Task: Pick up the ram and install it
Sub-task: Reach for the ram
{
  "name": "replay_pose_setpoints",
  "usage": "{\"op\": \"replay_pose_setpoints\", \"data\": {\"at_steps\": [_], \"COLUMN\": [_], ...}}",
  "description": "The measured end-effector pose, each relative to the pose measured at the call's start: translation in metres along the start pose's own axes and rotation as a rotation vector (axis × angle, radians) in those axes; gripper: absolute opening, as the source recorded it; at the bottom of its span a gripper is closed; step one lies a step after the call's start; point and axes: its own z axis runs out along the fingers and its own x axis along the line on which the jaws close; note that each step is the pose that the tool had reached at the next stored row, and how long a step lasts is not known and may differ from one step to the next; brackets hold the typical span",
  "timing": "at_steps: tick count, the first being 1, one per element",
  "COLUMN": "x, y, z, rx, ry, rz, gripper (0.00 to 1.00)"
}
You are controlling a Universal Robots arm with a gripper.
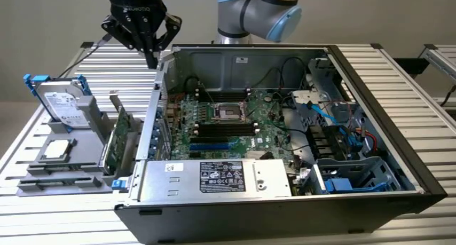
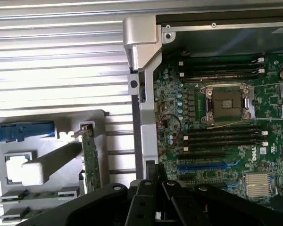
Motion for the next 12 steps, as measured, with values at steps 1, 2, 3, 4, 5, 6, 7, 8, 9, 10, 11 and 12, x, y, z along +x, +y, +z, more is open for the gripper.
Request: {"op": "replay_pose_setpoints", "data": {"at_steps": [1, 2, 3, 4, 5, 6, 7, 8, 9, 10, 11, 12], "x": [0.004, 0.008, 0.012, 0.016, 0.019, 0.021, 0.022, 0.024, 0.025, 0.027, 0.029, 0.031], "y": [-0.0007, -0.0013, -0.0021, -0.0028, -0.0036, -0.0045, -0.0054, -0.0062, -0.0071, -0.0079, -0.0086, -0.0094], "z": [0.0010, 0.0021, 0.0032, 0.0044, 0.0056, 0.0067, 0.0078, 0.0088, 0.0097, 0.0106, 0.0116, 0.0124], "rx": [0.0000, 0.0000, 0.0000, 0.0000, -0.0001, 0.0000, 0.0000, 0.0002, 0.0002, 0.0002, 0.0003, 0.0003], "ry": [0.0001, 0.0002, 0.0003, 0.0006, 0.0009, 0.0019, 0.0032, 0.0043, 0.0053, 0.0062, 0.0071, 0.0079], "rz": [0.000, 0.000, -0.001, -0.001, -0.002, -0.003, -0.005, -0.007, -0.009, -0.011, -0.012, -0.014], "gripper": [0.11, 0.11, 0.11, 0.11, 0.11, 0.11, 0.11, 0.11, 0.11, 0.11, 0.11, 0.11]}}
